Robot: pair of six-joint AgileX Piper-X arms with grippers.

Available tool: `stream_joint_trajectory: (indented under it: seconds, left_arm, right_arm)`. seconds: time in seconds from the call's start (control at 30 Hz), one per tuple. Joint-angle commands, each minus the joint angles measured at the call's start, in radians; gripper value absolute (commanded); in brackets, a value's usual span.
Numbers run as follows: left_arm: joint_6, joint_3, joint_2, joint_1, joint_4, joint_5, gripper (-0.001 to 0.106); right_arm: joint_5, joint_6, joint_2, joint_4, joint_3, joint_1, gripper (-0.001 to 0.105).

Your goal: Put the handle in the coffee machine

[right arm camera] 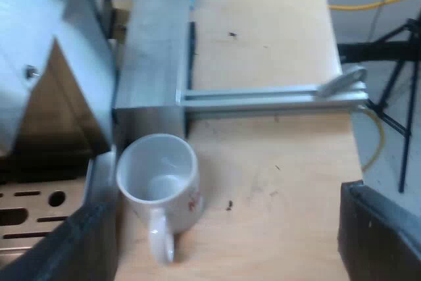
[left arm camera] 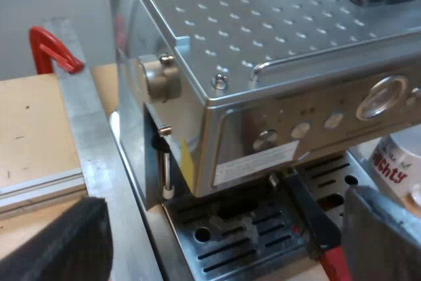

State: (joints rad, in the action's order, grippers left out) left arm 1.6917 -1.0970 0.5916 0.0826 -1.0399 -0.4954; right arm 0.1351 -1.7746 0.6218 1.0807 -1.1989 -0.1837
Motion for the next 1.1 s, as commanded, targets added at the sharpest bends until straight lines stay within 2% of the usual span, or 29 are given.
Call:
stream_joint_trajectory:
  seconds: [0.03,0.17,0.23,0.37,0.47,0.53,0.6,0.93,1.1]
  left_arm:
    - [0.012,-0.006,-0.006,-0.001,0.012,-0.018,0.073]
    - [0.01,-0.006,-0.013,-0.012,-0.004,-0.021,0.073]
    - [0.01,-0.006,-0.018,-0.035,-0.02,-0.017,0.073]
    - [0.01,-0.006,-0.023,-0.082,-0.047,-0.005,0.073]
    - [-0.028,-0.006,-0.046,-0.104,-0.055,0.0,0.073]
    - [-0.082,-0.006,-0.072,-0.114,-0.055,0.0,0.073]
    - [-0.099,-0.006,-0.095,-0.114,-0.055,0.0,0.073]
    - [-0.103,-0.006,-0.284,-0.114,-0.055,0.0,0.073]
    - [-0.103,-0.006,-0.379,-0.114,-0.057,0.0,0.073]
  right_arm:
    - [-0.007,-0.017,-0.038,0.01,0.004,0.042,0.071]
    - [-0.003,-0.001,-0.106,0.001,0.056,0.067,0.071]
    - [0.003,0.048,-0.151,0.001,0.094,0.066,0.071]
    - [0.003,0.069,-0.232,0.004,0.155,0.064,0.071]
    - [0.046,0.069,-0.316,0.002,0.186,0.064,0.071]
    - [0.083,0.069,-0.37,0.002,0.199,0.064,0.071]
    - [0.1,0.069,-0.413,0.002,0.207,0.064,0.071]
    - [0.097,0.028,-0.677,0.008,0.215,0.064,0.071]
    - [0.065,-0.016,-0.677,0.055,0.191,0.064,0.071]
